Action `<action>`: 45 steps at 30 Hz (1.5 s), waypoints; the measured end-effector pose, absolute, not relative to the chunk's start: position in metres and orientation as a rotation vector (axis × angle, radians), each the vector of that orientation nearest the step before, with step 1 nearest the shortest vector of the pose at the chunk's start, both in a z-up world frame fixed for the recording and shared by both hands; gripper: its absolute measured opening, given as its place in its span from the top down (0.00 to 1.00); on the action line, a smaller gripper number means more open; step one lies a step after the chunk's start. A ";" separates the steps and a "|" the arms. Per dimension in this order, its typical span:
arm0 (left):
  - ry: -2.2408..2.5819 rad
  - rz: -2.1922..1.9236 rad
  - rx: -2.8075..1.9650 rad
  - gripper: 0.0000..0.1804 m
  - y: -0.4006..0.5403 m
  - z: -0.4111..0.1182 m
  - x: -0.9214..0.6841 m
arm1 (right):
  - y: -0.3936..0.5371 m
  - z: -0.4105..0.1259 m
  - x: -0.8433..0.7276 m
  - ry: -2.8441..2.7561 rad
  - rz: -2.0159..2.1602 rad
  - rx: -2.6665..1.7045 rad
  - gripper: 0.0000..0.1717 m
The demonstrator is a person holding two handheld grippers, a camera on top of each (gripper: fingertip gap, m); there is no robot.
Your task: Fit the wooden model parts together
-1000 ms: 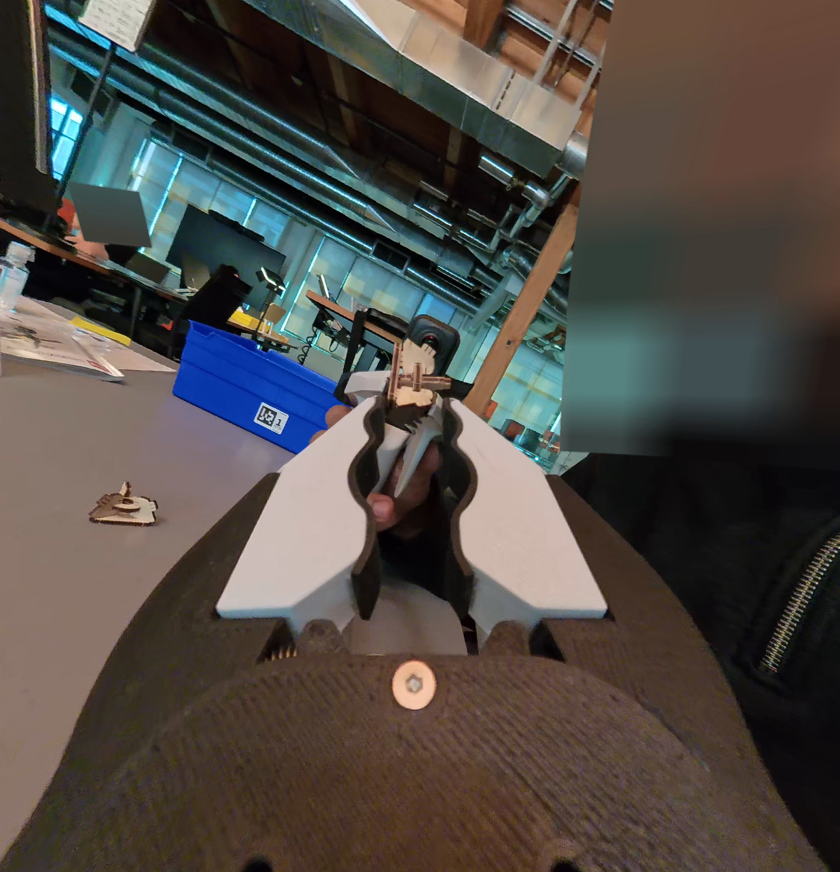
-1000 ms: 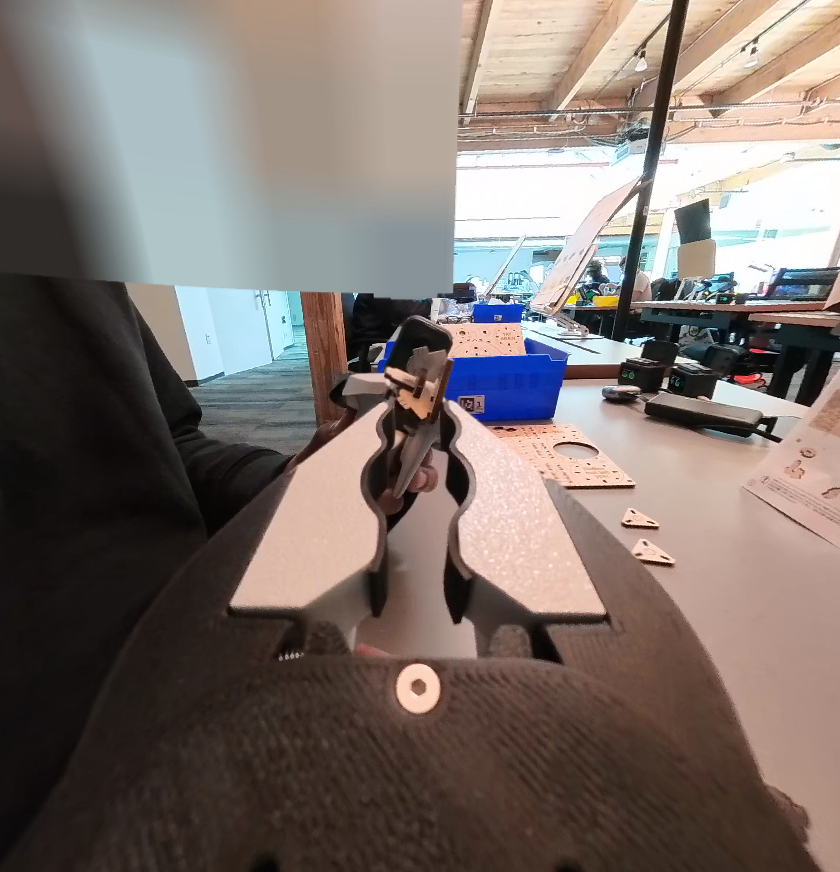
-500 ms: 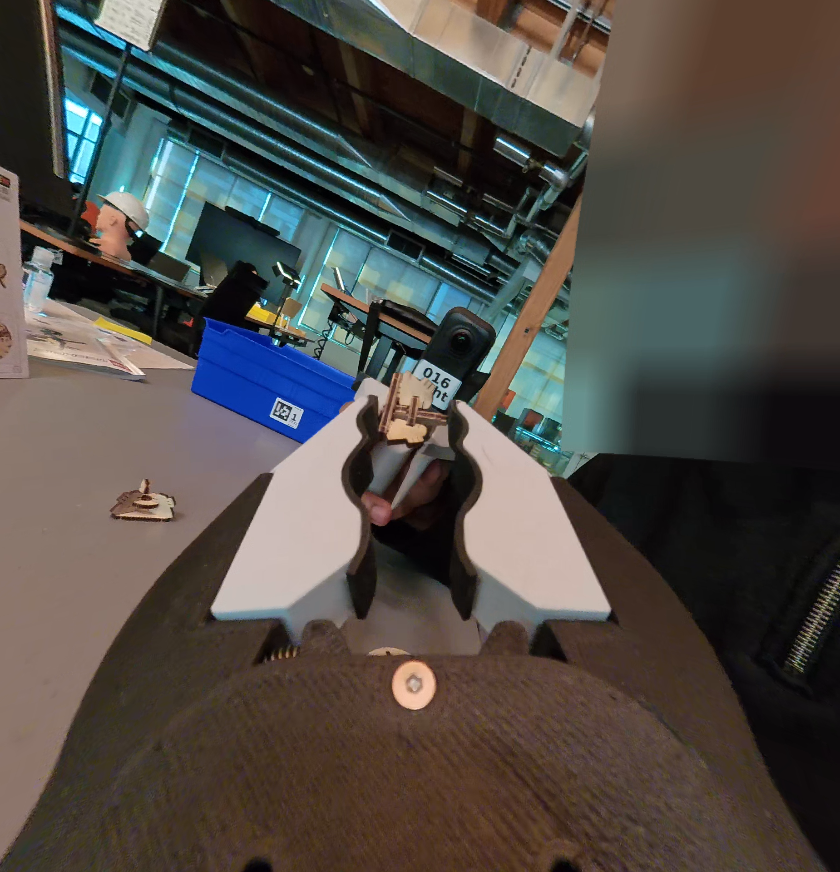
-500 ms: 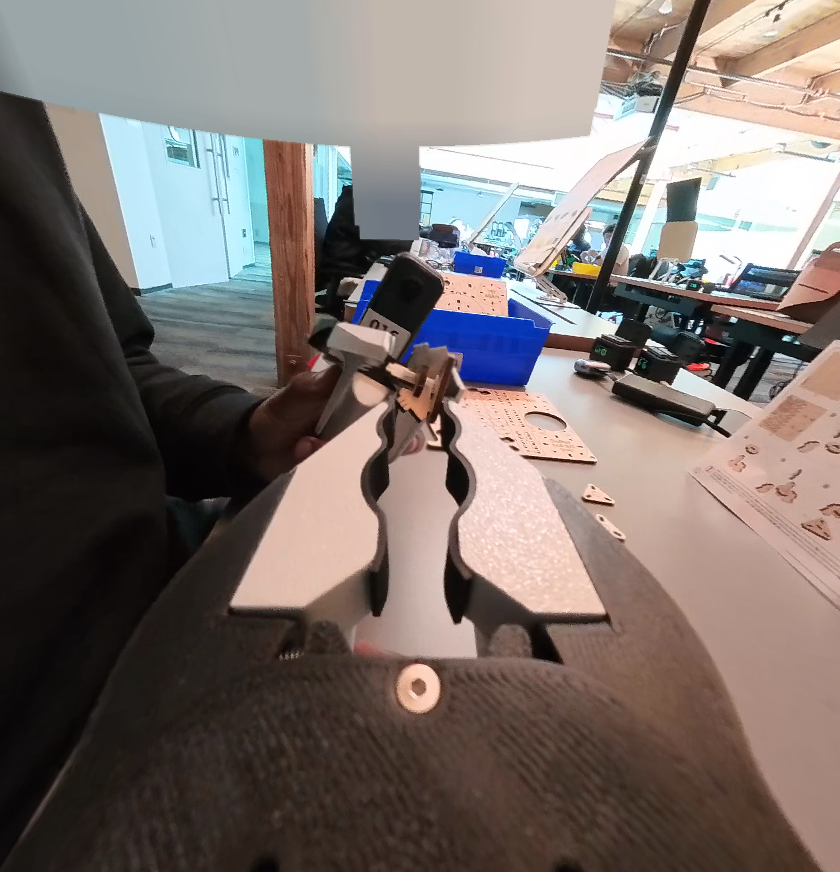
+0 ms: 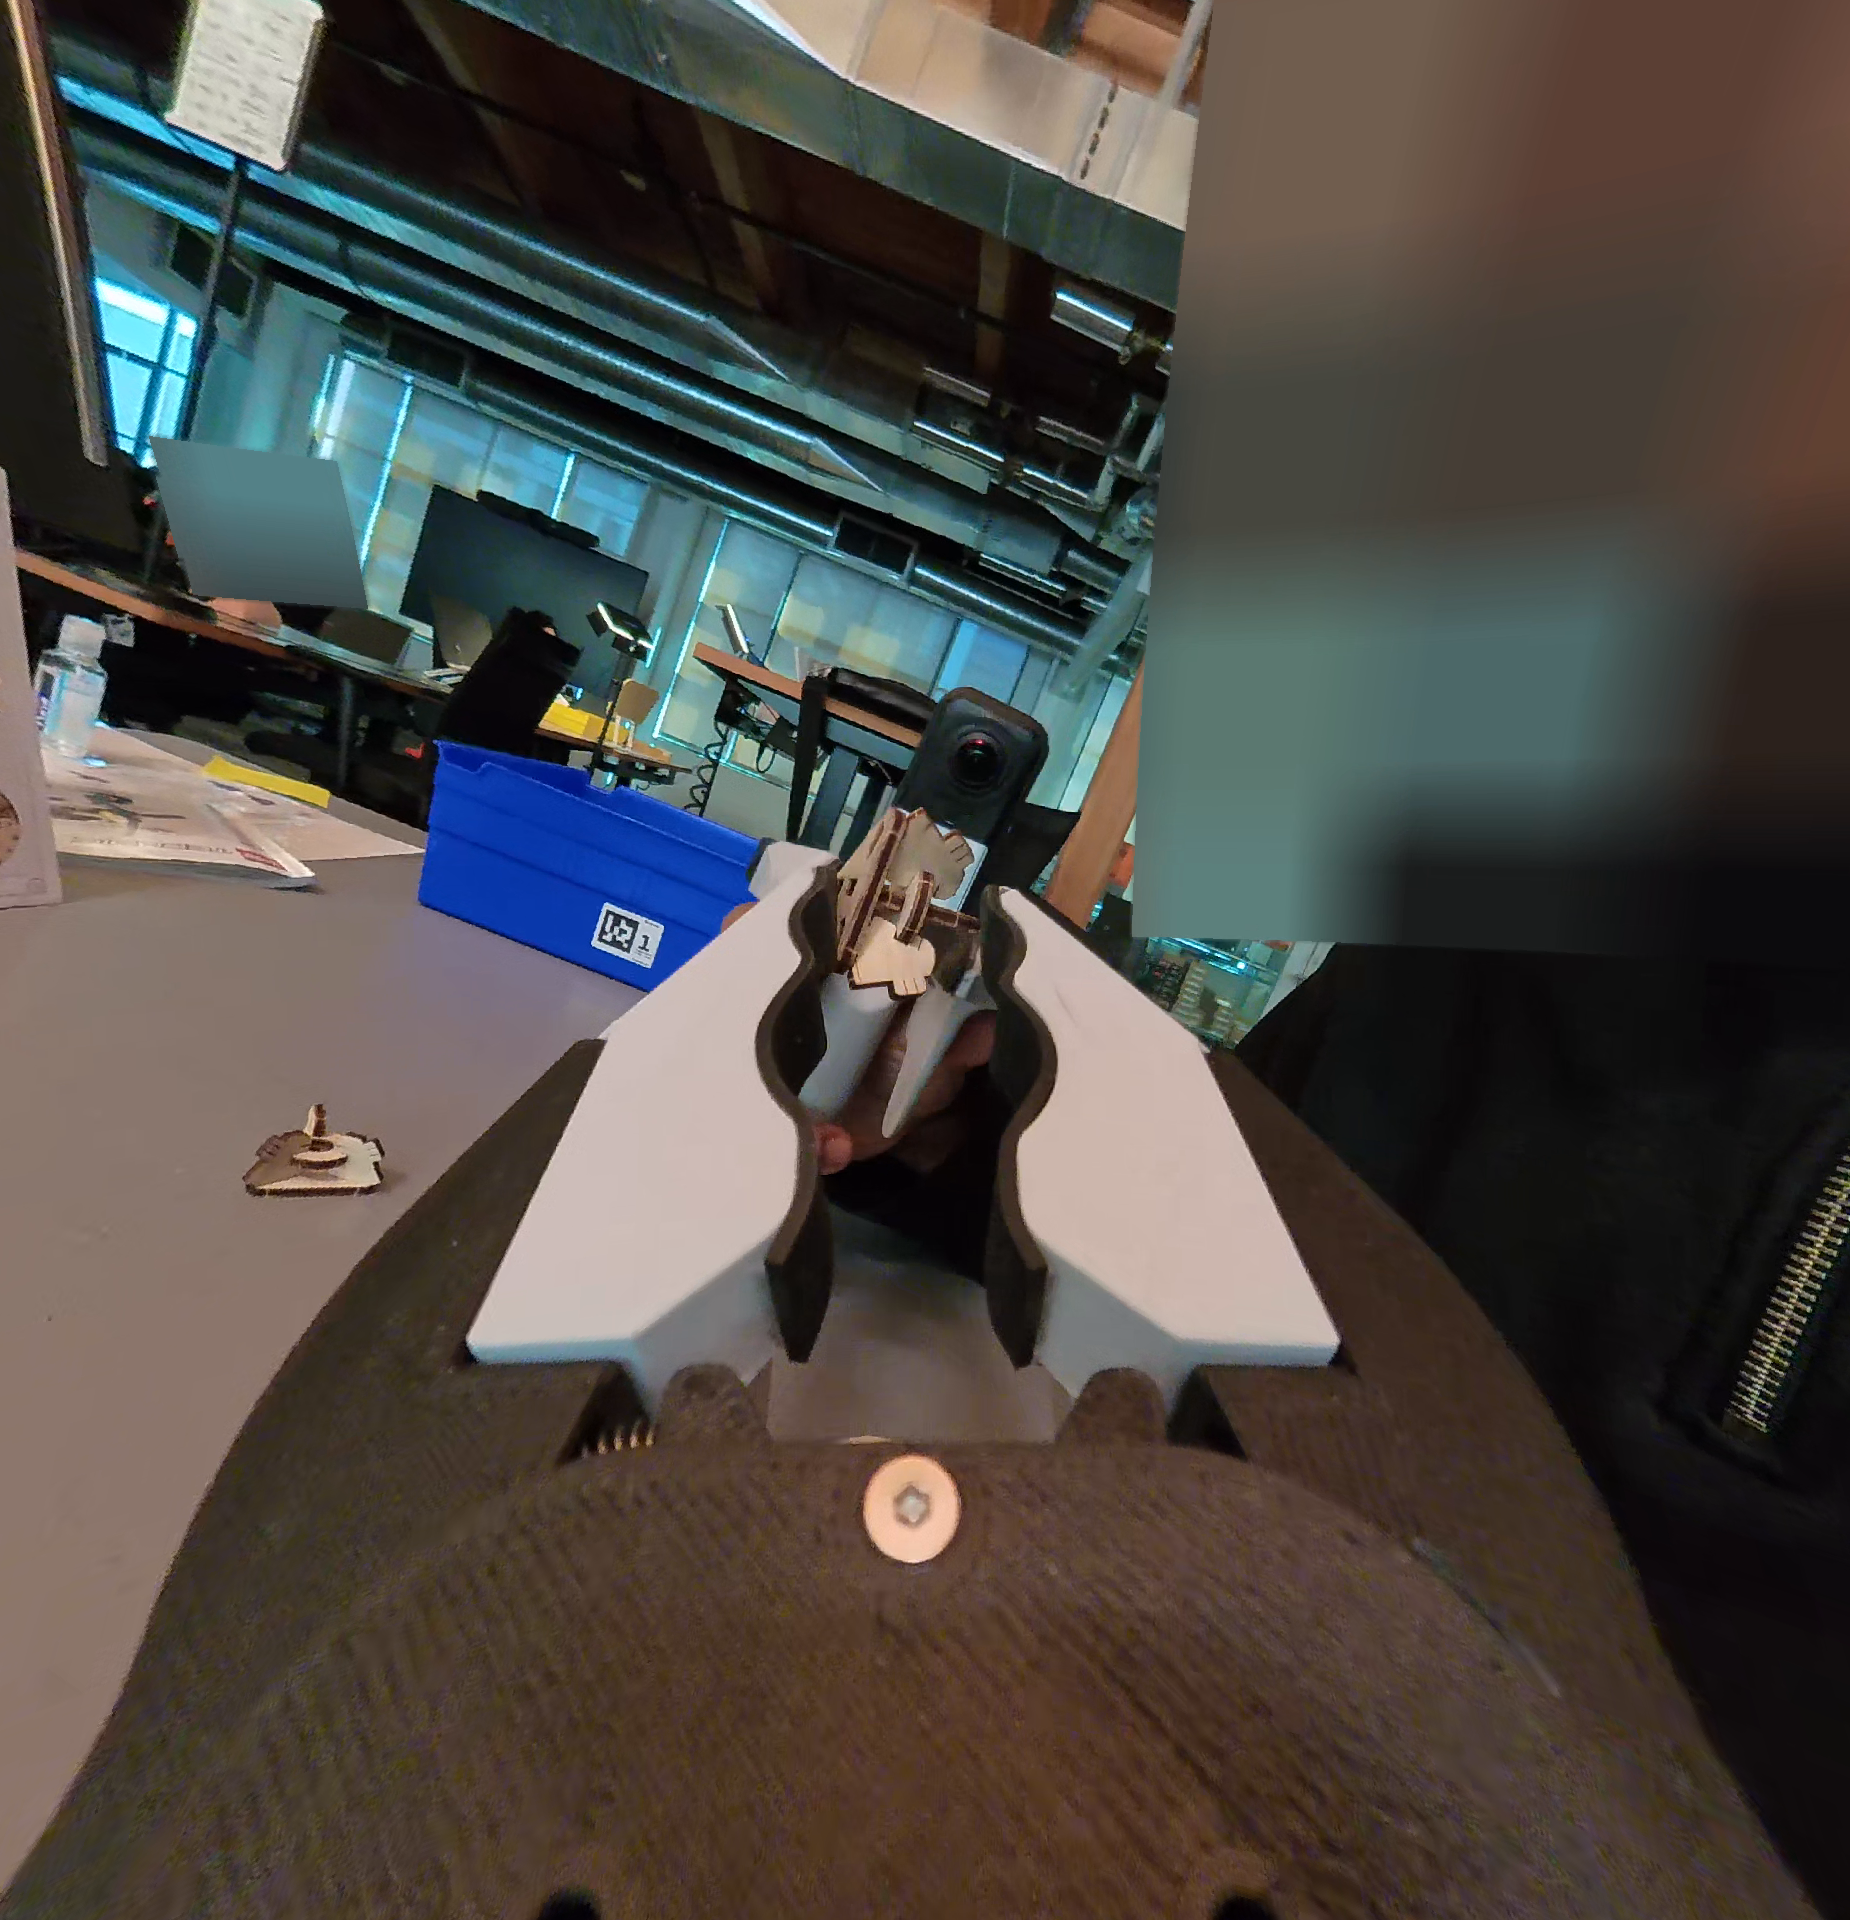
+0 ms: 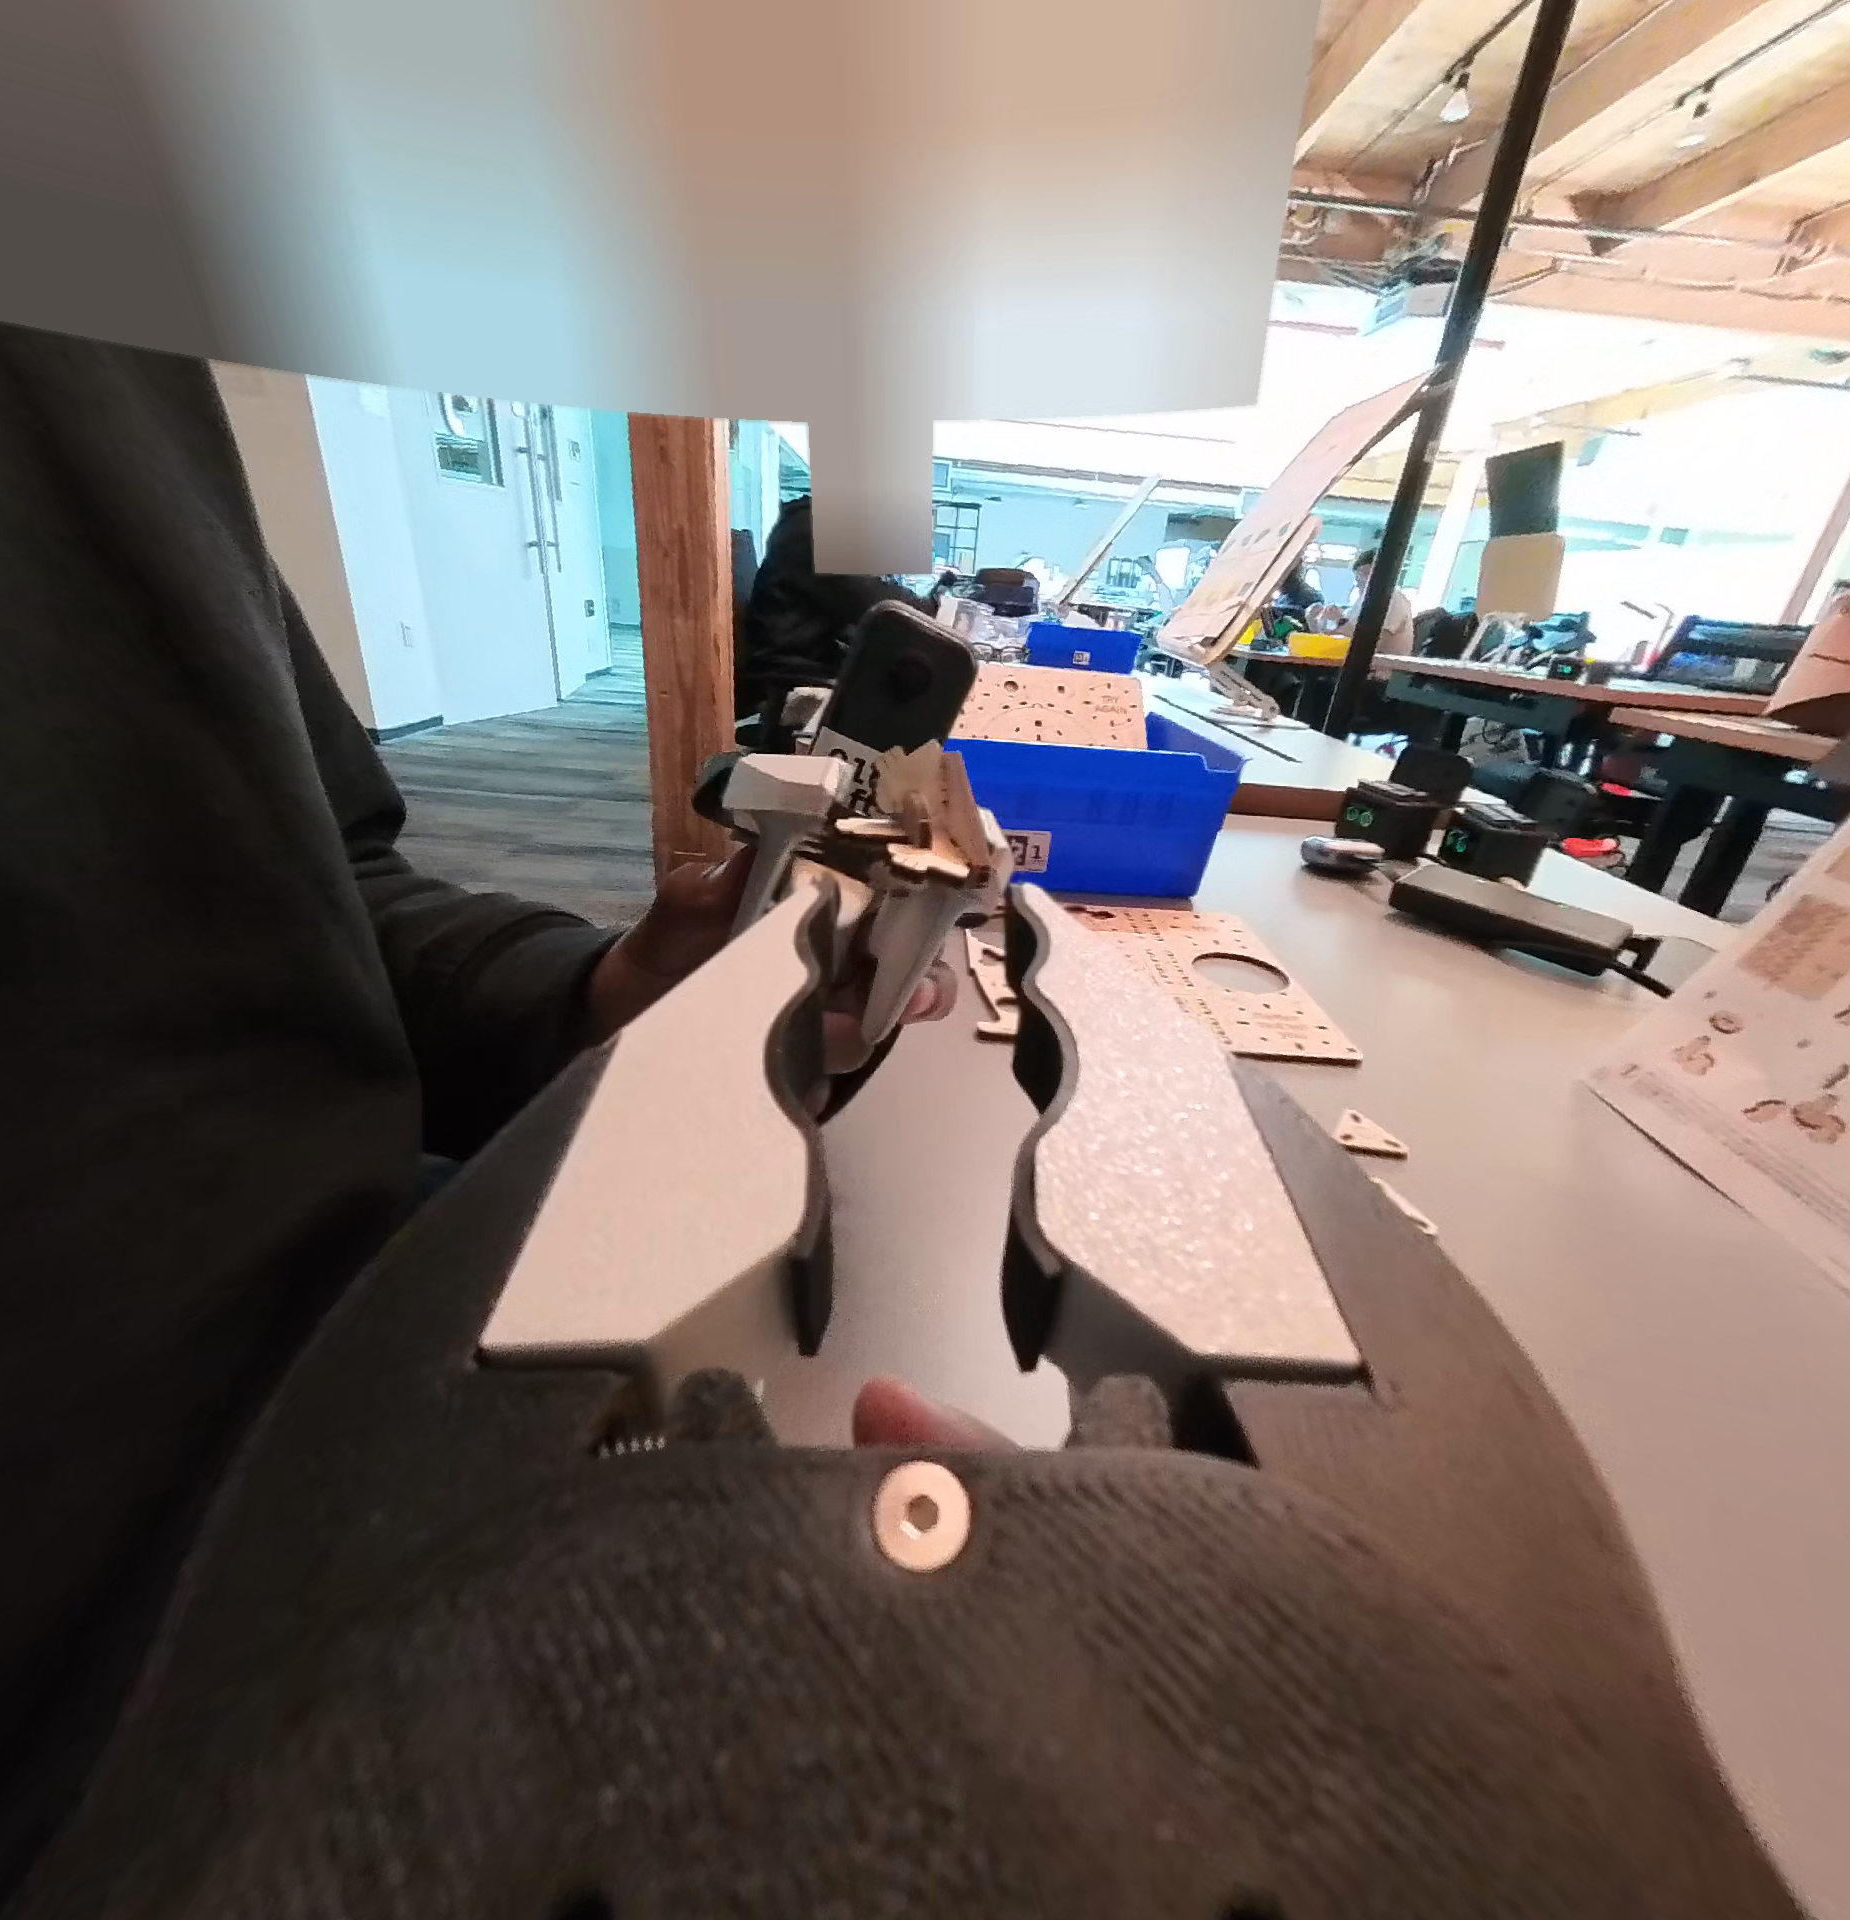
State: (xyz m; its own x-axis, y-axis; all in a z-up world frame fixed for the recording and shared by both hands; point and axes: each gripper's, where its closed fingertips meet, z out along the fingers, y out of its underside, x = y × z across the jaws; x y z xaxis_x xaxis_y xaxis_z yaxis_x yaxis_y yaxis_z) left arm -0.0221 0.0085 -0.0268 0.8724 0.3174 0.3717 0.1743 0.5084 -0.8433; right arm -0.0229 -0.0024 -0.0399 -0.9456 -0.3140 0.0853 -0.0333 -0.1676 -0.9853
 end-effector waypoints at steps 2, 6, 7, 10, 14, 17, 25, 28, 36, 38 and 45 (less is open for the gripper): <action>-0.526 0.085 -1.045 0.86 0.008 -0.027 -0.022 | -0.002 -0.038 -0.023 1.890 -2.257 -0.415 0.83; -0.521 0.078 -1.049 0.86 0.010 -0.027 -0.021 | 0.000 -0.036 -0.026 1.876 -2.262 -0.390 0.83; -0.520 0.075 -1.050 0.86 0.010 -0.027 -0.021 | 0.000 -0.036 -0.027 1.880 -2.262 -0.385 0.83; -0.521 0.061 -1.060 0.86 0.012 -0.028 -0.021 | 0.001 -0.034 -0.026 1.862 -2.265 -0.384 0.85; -0.522 0.056 -1.067 0.86 0.013 -0.029 -0.020 | 0.003 -0.034 -0.023 1.859 -2.256 -0.411 0.90; -0.523 0.049 -1.064 0.86 0.014 -0.030 -0.021 | 0.003 -0.033 -0.023 1.872 -2.266 -0.423 0.90; -0.562 0.097 -1.076 0.85 0.010 -0.033 -0.026 | 0.003 -0.032 -0.028 1.892 -2.309 -0.421 0.90; -0.557 0.145 -1.094 0.87 0.010 -0.033 -0.025 | 0.003 -0.032 -0.028 1.891 -2.305 -0.418 0.90; -0.540 0.204 -1.126 0.87 0.012 -0.032 -0.023 | 0.004 -0.031 -0.027 1.852 -2.265 -0.376 0.89; -0.537 0.221 -1.143 0.87 0.014 -0.033 -0.023 | 0.004 -0.032 -0.026 1.848 -2.250 -0.369 0.88; -0.527 0.256 -1.157 0.87 0.015 -0.032 -0.022 | 0.004 -0.032 -0.024 1.834 -2.207 -0.362 0.90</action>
